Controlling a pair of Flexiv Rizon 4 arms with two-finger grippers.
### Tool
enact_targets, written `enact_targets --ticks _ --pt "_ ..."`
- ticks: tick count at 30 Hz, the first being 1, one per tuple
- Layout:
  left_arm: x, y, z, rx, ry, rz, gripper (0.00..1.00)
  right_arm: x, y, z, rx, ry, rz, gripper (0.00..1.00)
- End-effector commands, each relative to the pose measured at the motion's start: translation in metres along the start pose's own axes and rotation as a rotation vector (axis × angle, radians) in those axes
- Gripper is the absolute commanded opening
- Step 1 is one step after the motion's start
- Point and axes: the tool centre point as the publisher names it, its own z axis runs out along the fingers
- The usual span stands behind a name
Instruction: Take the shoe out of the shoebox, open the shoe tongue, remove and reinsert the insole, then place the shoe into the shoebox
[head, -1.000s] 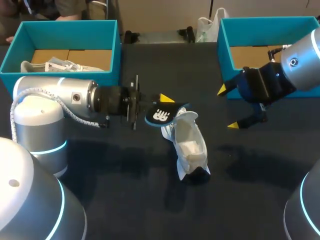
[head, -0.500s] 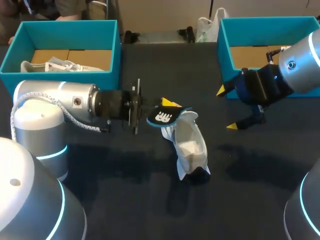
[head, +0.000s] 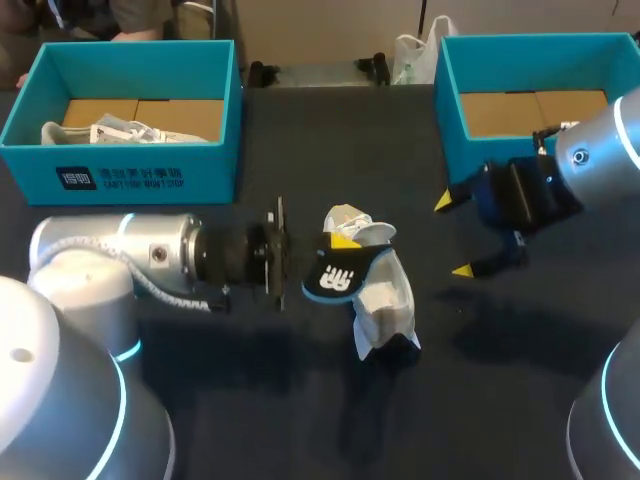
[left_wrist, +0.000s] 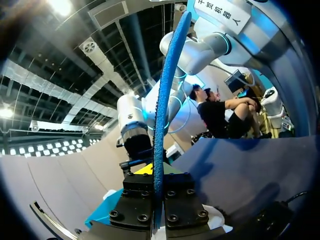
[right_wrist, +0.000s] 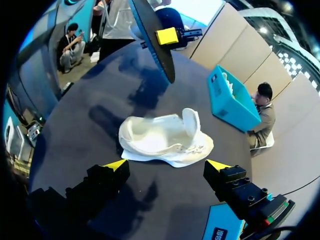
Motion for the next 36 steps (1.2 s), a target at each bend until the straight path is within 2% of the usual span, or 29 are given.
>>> enact_targets --ticks 1,10,20,30,36 --pt "0.009 0.012 0.011 0.003 -0.037 0.001 0.00 0.002 0.000 0.008 0.004 -0.002 0.001 1.00" --pt "0.021 0.037 0.023 -0.012 -0.043 -0.018 0.00 0.012 -0.016 0.029 -0.005 0.008 0.012 1.00" --pt "0.027 0.055 0.025 -0.042 -0.040 -0.022 0.00 0.001 -0.022 0.046 -0.023 0.011 0.026 1.00" --pt "0.027 0.060 0.018 -0.059 -0.040 -0.017 0.00 -0.007 -0.020 0.066 0.029 0.043 0.017 1.00" --pt "0.026 0.058 0.009 -0.070 -0.026 -0.005 0.00 -0.005 -0.018 0.070 0.055 0.037 0.037 1.00"
